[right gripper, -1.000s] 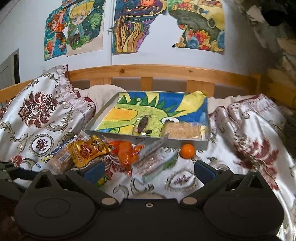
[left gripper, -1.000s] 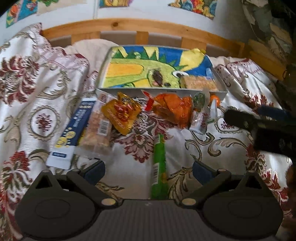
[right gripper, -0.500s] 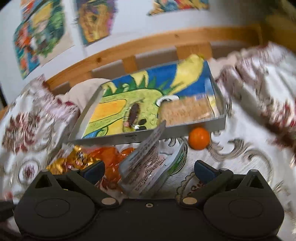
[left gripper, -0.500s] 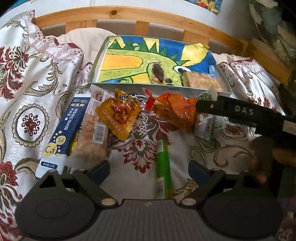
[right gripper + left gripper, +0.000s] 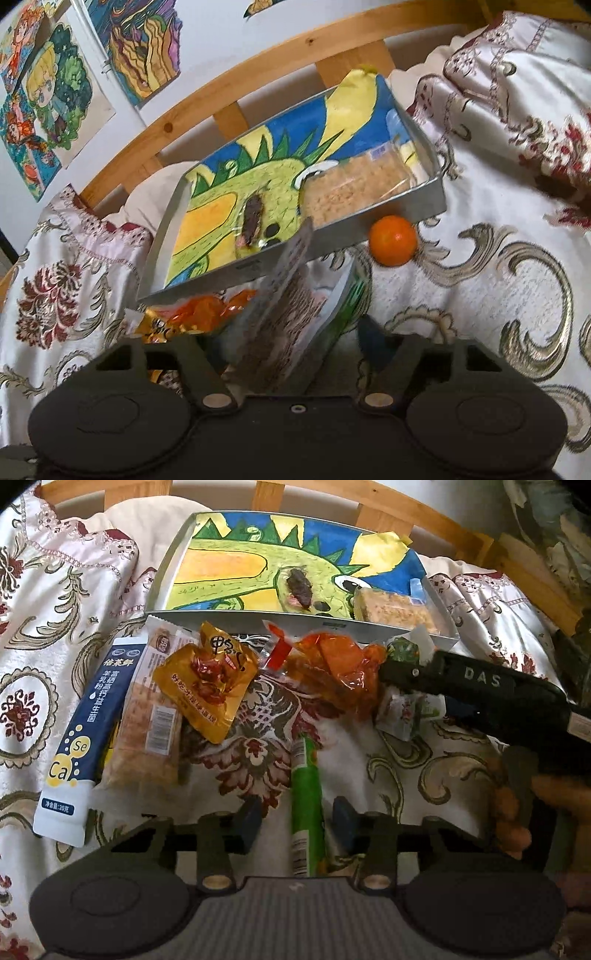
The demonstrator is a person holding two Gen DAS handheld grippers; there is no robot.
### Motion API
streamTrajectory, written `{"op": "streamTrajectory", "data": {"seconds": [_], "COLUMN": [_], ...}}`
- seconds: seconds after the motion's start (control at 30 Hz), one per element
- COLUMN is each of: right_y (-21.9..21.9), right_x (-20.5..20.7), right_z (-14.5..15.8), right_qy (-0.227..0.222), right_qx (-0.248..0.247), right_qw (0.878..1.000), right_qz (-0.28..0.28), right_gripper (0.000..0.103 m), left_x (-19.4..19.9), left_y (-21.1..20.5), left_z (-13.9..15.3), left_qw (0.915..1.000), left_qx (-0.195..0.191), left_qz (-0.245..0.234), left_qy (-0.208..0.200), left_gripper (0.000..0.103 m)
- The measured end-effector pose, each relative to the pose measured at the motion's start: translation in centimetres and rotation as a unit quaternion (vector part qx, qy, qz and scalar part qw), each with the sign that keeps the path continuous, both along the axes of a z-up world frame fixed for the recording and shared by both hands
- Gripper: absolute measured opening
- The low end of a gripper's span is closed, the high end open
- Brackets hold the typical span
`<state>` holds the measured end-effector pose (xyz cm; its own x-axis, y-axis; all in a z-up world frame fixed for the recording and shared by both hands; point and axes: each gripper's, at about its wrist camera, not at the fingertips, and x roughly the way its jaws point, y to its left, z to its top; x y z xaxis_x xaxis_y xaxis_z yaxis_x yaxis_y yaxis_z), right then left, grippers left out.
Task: Organize snacks
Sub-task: 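Grasp the green-and-white small packets with the right tool while the left tool grasps the green tube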
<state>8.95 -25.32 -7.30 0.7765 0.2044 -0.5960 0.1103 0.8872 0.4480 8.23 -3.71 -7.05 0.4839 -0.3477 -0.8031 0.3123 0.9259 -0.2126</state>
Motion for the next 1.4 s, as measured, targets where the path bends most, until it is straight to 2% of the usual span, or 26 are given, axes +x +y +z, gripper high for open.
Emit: {"op": "streamTrajectory", "data": {"seconds": [0.2,0.27,0.37,0.47,0.53,0.6,0.67,0.8,0.9,1.03,1.1,1.13,1.17,1.2,1.4], "right_y": [-0.3,-0.6,-0.6,-0.3,0.1,0.5,0.6,0.3,0.5,1.8,2.3,2.4,2.4,2.4,1.6], "right_x": [-0.6,-1.0,-1.7,-2.7,-3.2,-3.4,-3.2,-2.2,-1.4,-0.8,-0.9,-1.0,-1.1,-1.1,-1.7], "right_z": [0.3,0.5,1.1,2.0,2.6,2.9,2.5,1.3,0.8,0.5,0.5,0.5,0.5,0.6,0.7], "right_qy": [0.014,0.024,0.045,0.066,0.069,0.065,0.063,0.065,0.055,0.042,0.039,0.039,0.041,0.046,0.054], "right_qx": [0.028,0.037,0.038,0.026,0.005,-0.012,-0.024,-0.001,-0.001,-0.019,-0.035,-0.044,-0.052,-0.062,-0.048], "right_qw": [0.999,0.999,0.998,0.996,0.995,0.995,0.995,0.995,0.996,0.995,0.995,0.994,0.994,0.994,0.995], "right_qz": [0.013,0.018,0.036,0.054,0.069,0.077,0.076,0.073,0.071,0.084,0.090,0.090,0.086,0.079,0.075], "right_gripper": [0.049,0.044,0.041,0.034,0.034,0.037,0.045,0.054,0.060,0.078,0.079,0.073,0.062,0.058,0.043], "left_x": [0.4,0.4,0.0,-0.2,-0.2,-0.1,0.3,0.8,1.2,1.3,1.3,1.3,1.3,1.3,1.1], "left_y": [0.2,0.2,0.4,0.6,0.7,0.4,0.3,-0.1,-0.4,-1.0,-1.0,-0.9,-0.9,-0.9,-0.8], "left_z": [-0.1,-0.1,0.1,0.2,0.3,0.4,0.4,0.3,0.2,0.2,0.2,0.2,0.1,0.1,0.5], "left_qw": [0.9993,0.9989,0.9987,0.9985,0.9985,0.9985,0.9985,0.9985,0.9984,0.9983,0.9984,0.9984,0.9985,0.9985,0.9979], "left_qx": [-0.020,-0.024,-0.029,-0.032,-0.031,-0.026,-0.021,-0.013,-0.002,0.017,0.014,0.011,0.011,0.011,0.008], "left_qz": [0.015,0.019,0.018,0.017,0.017,0.016,0.015,0.012,0.002,-0.016,-0.014,-0.012,-0.012,-0.013,-0.016], "left_qy": [0.029,0.034,0.038,0.041,0.042,0.045,0.047,0.052,0.056,0.053,0.053,0.053,0.053,0.052,0.061], "left_gripper": [0.021,0.020,0.019,0.019,0.019,0.020,0.020,0.020,0.020,0.021,0.021,0.022,0.022,0.021,0.019]}}
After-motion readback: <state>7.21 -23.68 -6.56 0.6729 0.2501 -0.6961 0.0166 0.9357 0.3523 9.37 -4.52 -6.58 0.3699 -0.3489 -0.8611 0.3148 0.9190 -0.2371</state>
